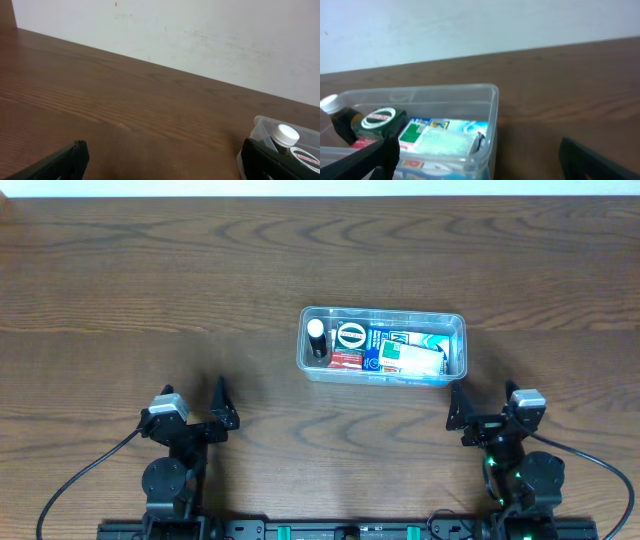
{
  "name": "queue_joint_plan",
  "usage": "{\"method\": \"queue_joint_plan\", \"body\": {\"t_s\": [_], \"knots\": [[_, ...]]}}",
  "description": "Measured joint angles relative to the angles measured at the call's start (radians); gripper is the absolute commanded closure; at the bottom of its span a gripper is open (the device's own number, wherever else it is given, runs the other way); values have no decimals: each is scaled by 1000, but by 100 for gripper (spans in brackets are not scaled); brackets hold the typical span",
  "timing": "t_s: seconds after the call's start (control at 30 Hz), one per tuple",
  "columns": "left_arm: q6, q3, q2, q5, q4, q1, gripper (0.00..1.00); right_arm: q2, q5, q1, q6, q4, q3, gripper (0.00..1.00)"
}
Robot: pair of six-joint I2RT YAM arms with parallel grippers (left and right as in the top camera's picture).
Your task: Pack container
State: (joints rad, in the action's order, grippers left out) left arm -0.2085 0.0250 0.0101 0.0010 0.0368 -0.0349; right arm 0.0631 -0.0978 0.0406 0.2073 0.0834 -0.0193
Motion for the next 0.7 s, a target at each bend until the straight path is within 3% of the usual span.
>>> {"method": "queue_joint_plan", "body": {"t_s": [0.7], "knots": [[0, 0, 0, 0, 0, 0, 2, -50, 52, 11, -163, -13, 8, 1]]}}
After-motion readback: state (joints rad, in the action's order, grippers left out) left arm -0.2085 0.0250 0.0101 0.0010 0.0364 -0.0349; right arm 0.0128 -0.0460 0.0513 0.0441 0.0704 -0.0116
